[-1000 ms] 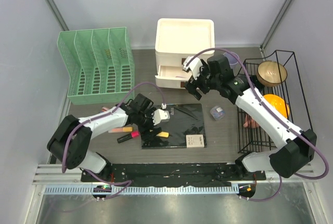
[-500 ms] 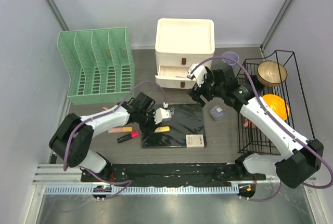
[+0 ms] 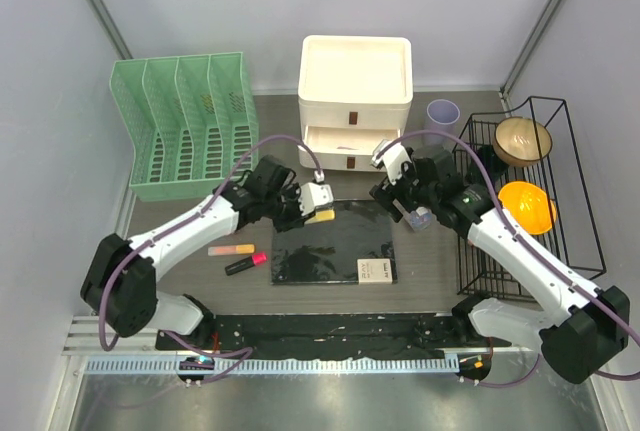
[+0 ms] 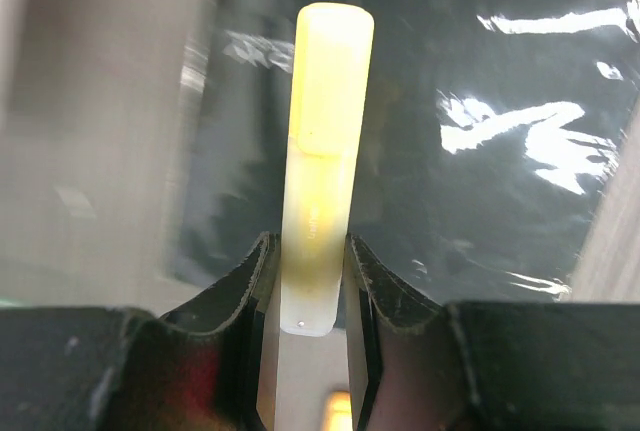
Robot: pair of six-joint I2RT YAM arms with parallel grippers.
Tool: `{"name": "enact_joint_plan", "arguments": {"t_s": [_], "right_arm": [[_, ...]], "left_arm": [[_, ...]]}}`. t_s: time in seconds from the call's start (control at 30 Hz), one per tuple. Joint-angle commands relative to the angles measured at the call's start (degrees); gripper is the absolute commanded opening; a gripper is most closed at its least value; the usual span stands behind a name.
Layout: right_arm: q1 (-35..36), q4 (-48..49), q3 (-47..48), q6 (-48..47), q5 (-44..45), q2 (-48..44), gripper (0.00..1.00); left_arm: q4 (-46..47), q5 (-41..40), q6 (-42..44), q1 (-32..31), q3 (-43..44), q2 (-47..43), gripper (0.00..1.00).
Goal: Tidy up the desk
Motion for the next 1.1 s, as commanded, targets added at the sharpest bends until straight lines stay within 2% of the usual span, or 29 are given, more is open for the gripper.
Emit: {"name": "enact_joint_plan", "arguments": {"t_s": [0.0, 0.23, 0.43, 0.9, 0.97, 1.03, 1.07], "right_arm": [[-1.0, 5.0, -2.2, 1.6, 0.9, -1.6, 0.86], [-1.2, 6.2, -4.3, 1.7, 0.4, -1.2, 0.86], [-1.3, 6.5, -5.0, 1.2, 0.5, -0.5, 0.86], [-2.8, 6.6, -6.3, 0.7, 0.6, -1.1, 0.86], [-2.9, 6.6, -6.4, 0.7, 0.4, -1.3, 0.86], [-3.0, 6.4, -6.4, 0.7, -0.1, -1.6, 0.86], [-3.0, 6.4, -6.4, 0.7, -0.2, -1.8, 0.86]], "left_arm": [[1.4, -3.1, 3.8, -0.1, 7.7, -2.5, 0.00], [0.2, -6.4, 9.6, 0.0, 21.2, 2.5, 0.00], [-3.6, -9.6, 13.6, 0.0, 33.6, 12.0, 0.00], [-5.8, -12.5, 19.5, 1.8, 48.6, 28.2, 0.00], [-5.8, -13.2, 19.6, 1.8, 49.8, 29.7, 0.09], [-5.8, -13.5, 19.4, 1.8, 50.5, 30.5, 0.13], [-5.8, -13.8, 19.4, 1.8, 50.7, 31.1, 0.19]]}}
